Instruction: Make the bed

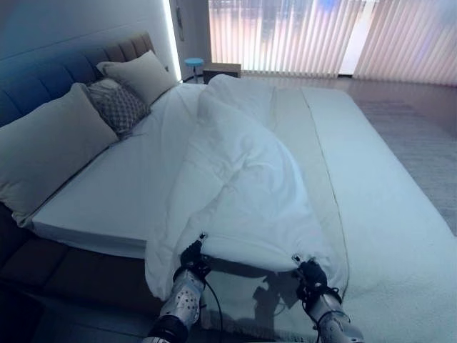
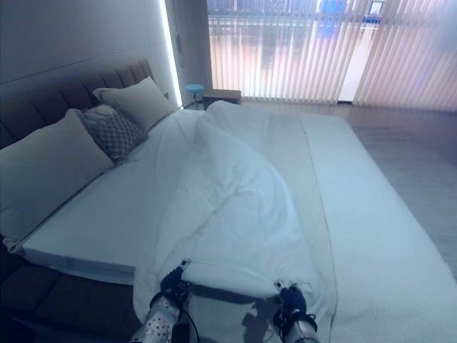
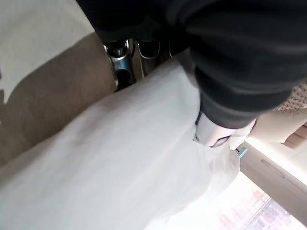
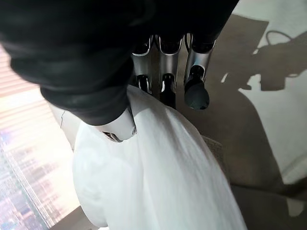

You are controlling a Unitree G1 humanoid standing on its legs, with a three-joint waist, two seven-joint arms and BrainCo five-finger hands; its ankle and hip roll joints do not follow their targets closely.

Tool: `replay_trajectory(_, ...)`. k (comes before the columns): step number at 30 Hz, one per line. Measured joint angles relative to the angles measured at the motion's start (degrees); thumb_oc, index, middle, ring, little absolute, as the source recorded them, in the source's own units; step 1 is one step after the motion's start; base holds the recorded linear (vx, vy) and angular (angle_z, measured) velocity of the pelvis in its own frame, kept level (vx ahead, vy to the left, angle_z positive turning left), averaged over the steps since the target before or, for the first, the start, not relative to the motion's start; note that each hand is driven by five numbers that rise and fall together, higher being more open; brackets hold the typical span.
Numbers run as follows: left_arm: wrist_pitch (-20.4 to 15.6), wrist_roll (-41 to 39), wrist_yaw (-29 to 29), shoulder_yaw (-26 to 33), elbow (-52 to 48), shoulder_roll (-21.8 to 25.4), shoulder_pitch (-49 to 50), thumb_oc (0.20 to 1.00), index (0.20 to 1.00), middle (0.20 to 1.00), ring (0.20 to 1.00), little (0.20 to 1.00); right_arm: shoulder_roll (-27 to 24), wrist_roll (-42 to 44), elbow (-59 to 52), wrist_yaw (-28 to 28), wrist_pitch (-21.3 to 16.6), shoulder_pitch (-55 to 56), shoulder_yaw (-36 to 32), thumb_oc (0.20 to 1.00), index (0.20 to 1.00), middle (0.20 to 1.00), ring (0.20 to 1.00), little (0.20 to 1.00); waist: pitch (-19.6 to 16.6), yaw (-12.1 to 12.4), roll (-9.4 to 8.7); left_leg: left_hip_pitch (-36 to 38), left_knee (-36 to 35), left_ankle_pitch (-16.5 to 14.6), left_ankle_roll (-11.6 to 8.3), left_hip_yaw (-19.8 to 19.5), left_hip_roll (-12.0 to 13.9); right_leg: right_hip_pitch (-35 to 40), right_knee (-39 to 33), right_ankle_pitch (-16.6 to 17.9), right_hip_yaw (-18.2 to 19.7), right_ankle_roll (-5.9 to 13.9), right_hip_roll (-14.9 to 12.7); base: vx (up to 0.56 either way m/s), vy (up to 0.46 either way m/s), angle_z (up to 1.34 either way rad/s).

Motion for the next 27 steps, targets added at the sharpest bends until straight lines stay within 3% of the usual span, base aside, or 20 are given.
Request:
replay_trajectory(1, -0.1, 0.2, 0.0, 0.2, -0.5, 0.5, 0.4, 0.200, 0.200, 0.200, 0.200, 0.200, 0.6, 0.0, 0.1, 0.1, 0.1, -0.2, 0.2, 0.200, 0.200, 0.200, 0.200, 0.200, 0.0, 0.6, 0.29, -1.0, 0.8, -0.1, 0.06, 0.1, 0.6, 0.2, 3.5, -0.4, -1.4, 0.14, 1.8, -0.22, 0.416, -0.14)
replay_trajectory(2, -0.1, 0.2, -0.3, 0.5, -0.6, 1.8, 0.8, 0.200, 0.200, 0.200, 0.200, 0.200, 2.1, 0.2, 0.6, 0.1, 0.1, -0.2, 0.4, 0.200, 0.200, 0.200, 0.200, 0.200, 0.0, 1.9, -0.58, -1.0, 0.6, 0.9, 0.15, 1.1, 0.3, 0.9, 14.0, -2.1, -3.8, 0.50, 5.0, -0.20, 0.355, -0.21)
replay_trajectory(3, 0.0, 0.2, -0.3, 0.8, -0.9, 2.4, 1.4, 0.200, 0.200, 0.200, 0.200, 0.200, 2.1, 0.4, 1.0, 0.2, 0.3, -0.8, 1.0, 0.200, 0.200, 0.200, 0.200, 0.200, 0.0, 3.2, -0.53, 0.3, -0.4, 1.4, -0.23, 2.2, 1.8, 0.0, 17.2, -5.5, -3.9, -0.60, 6.2, -0.18, 0.292, -0.44)
replay_trajectory(4, 0.0, 0.2, -0.2, 1.9, -1.7, 2.4, 2.5, 0.200, 0.200, 0.200, 0.200, 0.200, 1.5, 0.5, 1.1, 1.0, 0.3, -2.2, 1.8, 0.200, 0.200, 0.200, 0.200, 0.200, 1.0, 4.3, 1.39, 0.4, -0.9, 2.3, 0.27, 2.3, 2.8, 1.9, 19.9, -7.6, -7.3, -0.65, 9.7, -0.19, 0.266, -0.38)
replay_trajectory(5, 0.1, 0.2, -0.3, 2.4, -1.9, 2.2, 2.6, 0.200, 0.200, 0.200, 0.200, 0.200, 1.3, 0.5, 1.1, 1.1, 0.3, -2.4, 2.1, 0.200, 0.200, 0.200, 0.200, 0.200, 1.3, 4.1, 2.18, 0.6, -1.5, 2.9, 0.19, 2.0, 3.6, 1.8, 22.4, -9.2, -7.7, 0.40, 10.2, -0.19, 0.213, 0.05)
replay_trajectory(7, 0.1, 0.2, -0.2, 2.9, -3.4, 1.9, 2.8, 0.200, 0.200, 0.200, 0.200, 0.200, 0.5, 0.5, 0.9, 1.6, 0.5, -2.4, 3.1, 0.200, 0.200, 0.200, 0.200, 0.200, 0.5, 4.3, 1.87, 1.1, -7.3, 7.0, 0.60, 1.6, 2.9, 4.0, 22.5, -11.6, -7.8, 1.35, 14.0, -0.19, 0.155, 0.39)
replay_trajectory(9, 0.1, 0.2, -0.1, 3.4, -3.6, 1.5, 3.1, 0.200, 0.200, 0.200, 0.200, 0.200, 0.8, 0.5, 1.4, 2.0, 0.5, -3.3, 3.2, 0.200, 0.200, 0.200, 0.200, 0.200, 0.5, 4.7, 1.65, 0.8, -10.6, 10.7, -0.01, 0.9, 1.5, 7.7, 16.3, -13.9, -6.1, 1.25, 16.2, -0.30, 0.172, 0.31)
replay_trajectory(10, 0.1, 0.2, 0.2, 4.0, -3.6, 1.6, 3.1, 0.200, 0.200, 0.200, 0.200, 0.200, 0.7, 0.5, 2.1, 1.9, 0.5, -3.5, 4.0, 0.200, 0.200, 0.200, 0.200, 0.200, 0.4, 4.4, 1.48, 0.5, -11.8, 12.4, -0.49, 0.3, 1.2, 9.8, 11.9, -14.9, -3.1, -0.69, 17.6, -0.29, 0.166, 0.22)
replay_trajectory(11, 0.1, 0.2, 0.4, 4.2, -3.5, 1.4, 2.7, 0.200, 0.200, 0.200, 0.200, 0.200, 0.5, 0.6, 2.4, 1.8, 0.5, -3.7, 4.3, 0.200, 0.200, 0.200, 0.200, 0.200, 0.4, 4.9, 1.43, 0.6, -13.4, 13.5, -1.52, 0.2, 0.9, 10.4, 9.1, -14.2, -1.9, -4.74, 18.8, -0.28, 0.180, 0.35)
replay_trajectory(12, 0.1, 0.2, 0.3, 4.3, -3.6, 1.1, 2.5, 0.200, 0.200, 0.200, 0.200, 0.200, 0.3, 0.7, 2.5, 1.8, 0.4, -3.7, 4.3, 0.200, 0.200, 0.200, 0.200, 0.200, 0.8, 5.1, 2.13, -0.1, -15.1, 15.0, -2.45, -0.9, 1.1, 10.8, 7.4, -12.9, -1.3, -6.93, 20.5, -0.26, 0.181, 0.43)
replay_trajectory(14, 0.1, 0.2, 0.1, 4.0, -3.6, 0.1, 1.1, 0.200, 0.200, 0.200, 0.200, 0.200, -0.8, 1.9, 2.9, 1.0, 0.2, -4.2, 4.9, 0.200, 0.200, 0.200, 0.200, 0.200, 1.4, 4.7, 3.29, -1.9, -16.9, 18.2, -7.42, -1.5, 2.0, 9.7, 4.4, -10.0, -0.4, -9.69, 22.2, -0.26, 0.235, 0.53)
replay_trajectory(17, 0.1, 0.2, -0.1, 3.9, -3.8, -1.2, 0.3, 0.200, 0.200, 0.200, 0.200, 0.200, -2.8, 1.9, 2.8, 0.9, 0.1, -4.4, 6.1, 0.200, 0.200, 0.200, 0.200, 0.200, 2.4, 4.6, 5.43, -3.1, -16.0, 20.2, -8.97, -2.2, 2.7, 9.9, 2.6, -7.9, -2.1, -10.66, 22.7, -0.15, 0.170, 0.12)
replay_trajectory(19, 0.1, 0.2, -0.1, 3.7, -3.7, -2.0, -0.5, 0.200, 0.200, 0.200, 0.200, 0.200, -3.7, 1.9, 2.9, 1.0, 0.1, -4.4, 6.1, 0.200, 0.200, 0.200, 0.200, 0.200, 2.2, 4.2, 6.17, -3.0, -16.7, 19.5, -9.42, -1.9, 3.0, 9.9, 2.2, -7.4, -3.4, -11.08, 22.6, -0.11, 0.219, 0.15)
replay_trajectory(20, 0.1, 0.2, -0.1, 3.6, -3.7, -2.1, -0.9, 0.200, 0.200, 0.200, 0.200, 0.200, -3.9, 1.9, 2.8, 1.0, 0.1, -4.4, 6.1, 0.200, 0.200, 0.200, 0.200, 0.200, 2.2, 4.3, 6.06, -2.9, -16.6, 19.6, -9.38, -1.9, 3.5, 9.6, 2.2, -6.9, -3.8, -11.43, 22.0, -0.13, 0.343, -0.06)
replay_trajectory(22, 0.1, 0.2, 0.1, 3.7, -3.3, -0.8, -0.7, 0.200, 0.200, 0.200, 0.200, 0.200, -3.6, 1.9, 2.0, 1.2, 0.1, -4.7, 6.5, 0.200, 0.200, 0.200, 0.200, 0.200, 1.9, 4.3, 3.26, -3.1, -11.2, 15.2, -8.91, -4.1, 3.4, 10.0, 0.3, -5.3, -5.7, -10.62, 18.7, -0.04, 0.409, -0.29)
replay_trajectory(23, 0.1, 0.2, 0.1, 3.8, -2.8, -0.8, -0.9, 0.200, 0.200, 0.200, 0.200, 0.200, -3.6, 1.9, 1.9, 1.4, 0.2, -4.8, 6.4, 0.200, 0.200, 0.200, 0.200, 0.200, 1.5, 4.0, 2.80, -2.8, -10.4, 14.5, -9.91, -5.4, 3.9, 10.1, -0.5, -4.5, -5.7, -10.23, 18.1, 0.02, 0.385, -0.28)
replay_trajectory(24, 0.1, 0.2, 0.2, 3.9, -1.9, -1.4, -1.2, 0.200, 0.200, 0.200, 0.200, 0.200, -4.0, 1.9, 2.1, 1.7, 0.2, -5.0, 6.0, 0.200, 0.200, 0.200, 0.200, 0.200, 1.6, 3.9, 2.94, -0.5, -10.6, 13.7, -10.92, -6.3, 6.9, 10.9, -1.2, -4.0, -5.5, -9.62, 17.2, 0.04, 0.304, -0.02)
replay_trajectory(25, 0.1, 0.2, 0.2, 3.8, -1.4, -1.8, -1.4, 0.200, 0.200, 0.200, 0.200, 0.200, -4.3, 1.9, 2.1, 1.7, 0.2, -4.8, 5.8, 0.200, 0.200, 0.200, 0.200, 0.200, 1.6, 3.4, 3.01, 0.6, -10.4, 13.1, -11.99, -7.1, 8.2, 11.6, -1.4, -3.9, -5.5, -9.23, 16.9, 0.05, 0.486, 0.10)
replay_trajectory(27, 0.1, 0.2, 0.2, 3.6, -1.3, -2.2, -0.7, 0.200, 0.200, 0.200, 0.200, 0.200, -4.9, 1.9, 2.2, 2.0, 0.4, -4.6, 5.6, 0.200, 0.200, 0.200, 0.200, 0.200, 1.5, 2.3, 3.27, 3.7, -11.9, 12.5, -12.66, -7.9, 12.7, 12.6, -1.3, -3.9, -4.5, -7.11, 15.9, 0.04, 0.563, 0.20)
